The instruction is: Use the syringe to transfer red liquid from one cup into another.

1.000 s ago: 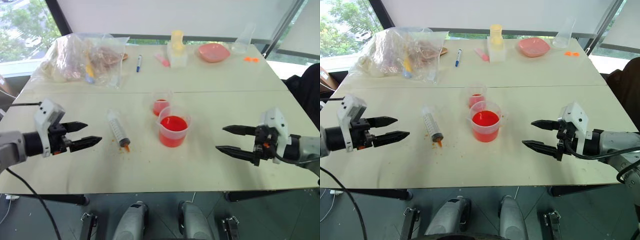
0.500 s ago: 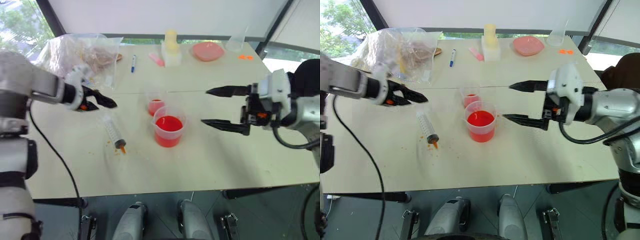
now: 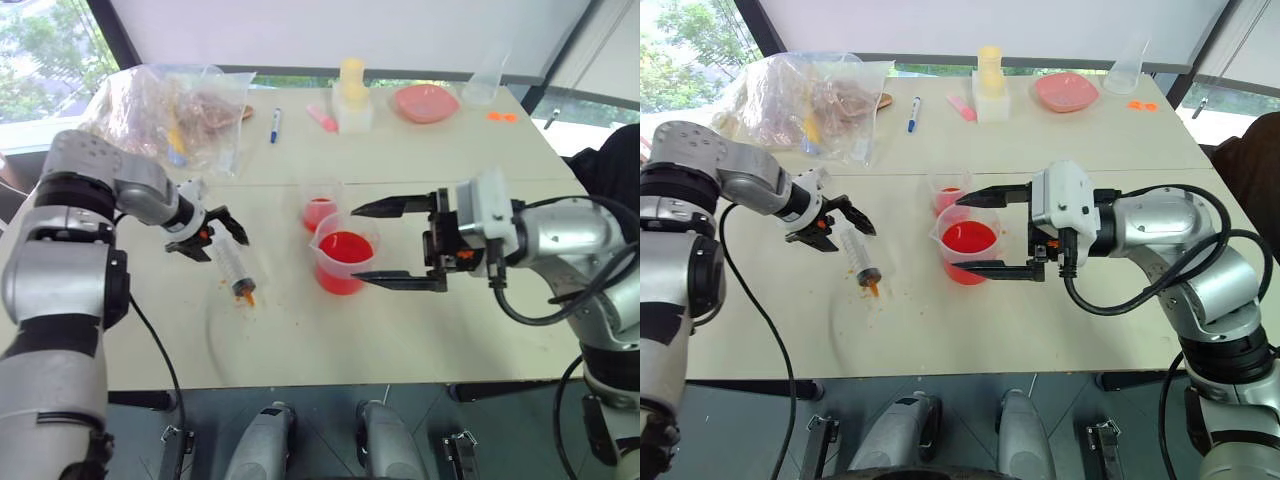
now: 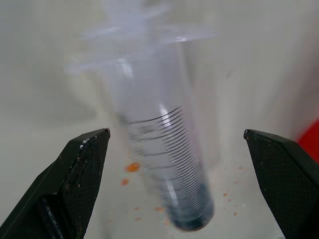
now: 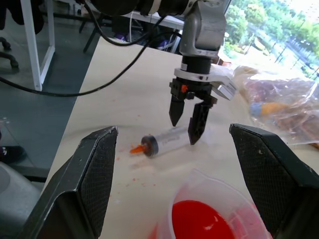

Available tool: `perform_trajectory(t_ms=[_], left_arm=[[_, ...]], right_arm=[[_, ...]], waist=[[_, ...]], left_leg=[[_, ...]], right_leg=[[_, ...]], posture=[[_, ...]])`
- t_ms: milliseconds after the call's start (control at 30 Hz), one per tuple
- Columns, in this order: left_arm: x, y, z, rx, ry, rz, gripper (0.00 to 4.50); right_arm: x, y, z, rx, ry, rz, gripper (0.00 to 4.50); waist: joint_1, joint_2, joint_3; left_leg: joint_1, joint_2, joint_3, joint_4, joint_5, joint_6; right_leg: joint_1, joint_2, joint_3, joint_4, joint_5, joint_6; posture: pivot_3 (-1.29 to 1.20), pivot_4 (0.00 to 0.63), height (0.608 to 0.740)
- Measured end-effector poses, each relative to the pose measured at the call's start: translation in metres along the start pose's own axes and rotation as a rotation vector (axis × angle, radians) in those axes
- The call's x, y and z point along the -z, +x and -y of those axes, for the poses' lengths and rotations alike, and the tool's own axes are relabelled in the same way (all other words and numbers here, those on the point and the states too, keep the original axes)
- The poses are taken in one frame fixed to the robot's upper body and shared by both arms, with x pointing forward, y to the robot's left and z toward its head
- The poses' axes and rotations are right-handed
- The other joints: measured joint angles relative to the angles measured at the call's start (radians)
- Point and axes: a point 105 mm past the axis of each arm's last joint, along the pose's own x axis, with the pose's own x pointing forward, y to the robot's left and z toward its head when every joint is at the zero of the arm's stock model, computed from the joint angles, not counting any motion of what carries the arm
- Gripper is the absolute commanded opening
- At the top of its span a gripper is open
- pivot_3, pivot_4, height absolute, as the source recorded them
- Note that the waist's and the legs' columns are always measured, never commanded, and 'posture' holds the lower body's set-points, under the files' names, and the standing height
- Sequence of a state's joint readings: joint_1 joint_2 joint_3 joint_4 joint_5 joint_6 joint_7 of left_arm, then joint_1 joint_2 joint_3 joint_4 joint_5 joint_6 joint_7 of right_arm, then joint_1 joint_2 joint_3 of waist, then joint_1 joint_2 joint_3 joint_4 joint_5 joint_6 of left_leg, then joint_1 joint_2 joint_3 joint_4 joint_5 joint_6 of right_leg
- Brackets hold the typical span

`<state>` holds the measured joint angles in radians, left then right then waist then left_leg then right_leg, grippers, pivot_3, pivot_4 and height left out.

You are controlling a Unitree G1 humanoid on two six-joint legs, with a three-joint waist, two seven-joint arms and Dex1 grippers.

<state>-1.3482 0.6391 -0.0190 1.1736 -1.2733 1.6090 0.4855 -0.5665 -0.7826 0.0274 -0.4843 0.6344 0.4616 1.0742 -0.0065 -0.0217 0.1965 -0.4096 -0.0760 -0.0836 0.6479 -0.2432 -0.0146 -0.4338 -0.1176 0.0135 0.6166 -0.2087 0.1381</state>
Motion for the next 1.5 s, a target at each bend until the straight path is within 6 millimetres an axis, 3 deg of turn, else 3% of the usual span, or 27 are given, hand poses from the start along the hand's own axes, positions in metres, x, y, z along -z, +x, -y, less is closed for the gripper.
perform_trajectory(t_ms=[133, 233, 433, 667, 700, 767, 833, 900, 967, 1033, 1167, 1267, 1367, 1500], left_arm=[[0.002, 0.012, 0.001, -0.010, -0.003, 0.012, 4.47], [-0.001, 0.016, -0.002, -0.041, 0.006, 0.068, 3.72], [-0.001, 0.026, 0.000, -0.063, -0.040, 0.198, 1.55], [-0.006, 0.018, 0.019, 0.046, -0.028, 0.288, 1.47], [-0.012, 0.006, 0.030, 0.102, 0.006, 0.326, 1.47], [-0.029, -0.035, 0.059, 0.238, 0.105, 0.458, 1.47], [-0.045, -0.101, 0.092, 0.423, 0.244, 0.723, 1.47], [-0.044, -0.162, 0.120, 0.582, 0.418, 0.973, 1.47], [-0.029, -0.189, 0.139, 0.739, 0.578, 1.102, 1.47], [-0.007, -0.179, 0.154, 0.905, 0.723, 1.085, 1.47], [0.019, -0.131, 0.166, 1.049, 0.885, 0.943, 1.47], [0.029, -0.112, 0.178, 1.059, 1.058, 0.937, 1.47], [0.039, -0.079, 0.183, 1.046, 1.185, 0.877, 1.47], [0.040, -0.047, 0.181, 1.005, 1.282, 0.829, 1.47]], right_arm=[[0.002, 0.000, 0.002, 0.014, 0.004, 0.004, 3.76], [0.004, 0.000, 0.003, 0.024, 0.009, 0.002, 3.76], [0.010, -0.003, 0.003, 0.049, 0.036, -0.014, 3.76], [0.018, -0.020, 0.009, 0.146, 0.082, -0.065, 3.76], [0.017, -0.024, 0.012, 0.175, 0.088, -0.059, 3.76], [0.010, -0.034, 0.019, 0.232, 0.084, -0.048, 3.76], [0.004, -0.048, 0.029, 0.313, 0.078, -0.041, 3.76], [0.001, -0.064, 0.039, 0.400, 0.075, -0.046, 3.76], [0.001, -0.076, 0.049, 0.480, 0.060, -0.054, 3.76], [0.008, -0.091, 0.062, 0.590, 0.044, -0.083, 3.76], [0.013, -0.109, 0.078, 0.723, 0.019, -0.108, 3.76], [0.001, -0.112, 0.090, 0.773, -0.026, -0.078, 3.76], [-0.014, -0.110, 0.096, 0.789, -0.082, -0.038, 3.76], [-0.014, -0.101, 0.099, 0.781, -0.093, -0.021, 3.76]], waist=[[-0.006, 0.000, 0.000], [-0.003, 0.002, -0.002], [0.012, 0.002, -0.003], [0.022, 0.000, -0.002], [0.021, -0.002, -0.001], [0.019, -0.003, 0.000], [0.014, -0.003, 0.000], [0.010, 0.000, -0.002], [0.011, 0.008, -0.007], [0.014, 0.010, -0.008], [0.016, 0.008, -0.006], [0.013, 0.009, -0.006], [0.013, 0.009, -0.006], [0.011, 0.008, -0.006]], left_leg=[[0.001, 0.000, 0.000, 0.000, 0.001, -0.002], [0.003, 0.000, 0.001, 0.000, 0.000, -0.001], [0.007, 0.000, 0.000, 0.001, 0.000, -0.001], [0.003, 0.000, 0.000, 0.003, 0.000, -0.001], [0.001, -0.002, 0.000, 0.003, 0.001, -0.002], [0.000, -0.001, 0.000, 0.003, 0.003, -0.006], [0.000, -0.001, 0.002, 0.001, 0.004, -0.007], [0.002, 0.001, 0.004, -0.002, 0.004, -0.007], [0.004, 0.002, 0.006, -0.003, 0.003, -0.007], [0.005, 0.002, 0.008, -0.002, 0.002, -0.004], [0.003, 0.002, 0.009, 0.001, 0.000, 0.000], [0.003, 0.002, 0.011, 0.001, 0.000, 0.001], [0.003, 0.003, 0.010, 0.001, -0.001, 0.002], [0.003, 0.003, 0.008, 0.001, -0.001, 0.003]], right_leg=[[0.000, 0.000, 0.001, 0.001, 0.000, 0.000], [0.001, 0.000, 0.001, 0.003, 0.000, 0.000], [0.006, 0.000, 0.001, 0.002, 0.001, -0.001], [0.005, 0.000, 0.000, 0.002, 0.002, 0.000], [0.002, 0.001, -0.001, 0.002, 0.002, -0.001], [0.001, 0.001, -0.001, 0.001, 0.003, -0.002], [0.001, 0.001, 0.000, 0.000, 0.003, -0.002], [0.001, 0.001, 0.002, -0.003, 0.003, -0.002], [0.004, 0.001, 0.003, -0.005, 0.002, -0.002], [0.005, 0.001, 0.003, -0.005, 0.002, -0.002], [0.005, 0.002, 0.003, -0.005, 0.002, -0.002], [0.005, 0.002, 0.003, -0.005, 0.002, -0.002], [0.005, 0.002, 0.003, -0.005, 0.002, -0.002], [0.005, 0.002, 0.003, -0.005, 0.002, -0.002]], posture=[[0.00, 0.150, 0.740], [0.00, 0.150, 0.740], [0.00, 0.150, 0.740], [0.00, 0.150, 0.740], [0.00, 0.150, 0.740], [0.00, 0.150, 0.740], [0.00, 0.150, 0.740], [0.00, 0.150, 0.740], [0.00, 0.150, 0.740], [0.00, 0.150, 0.740], [0.00, 0.150, 0.740], [0.00, 0.150, 0.740], [0.00, 0.150, 0.740], [0.00, 0.150, 0.740]])
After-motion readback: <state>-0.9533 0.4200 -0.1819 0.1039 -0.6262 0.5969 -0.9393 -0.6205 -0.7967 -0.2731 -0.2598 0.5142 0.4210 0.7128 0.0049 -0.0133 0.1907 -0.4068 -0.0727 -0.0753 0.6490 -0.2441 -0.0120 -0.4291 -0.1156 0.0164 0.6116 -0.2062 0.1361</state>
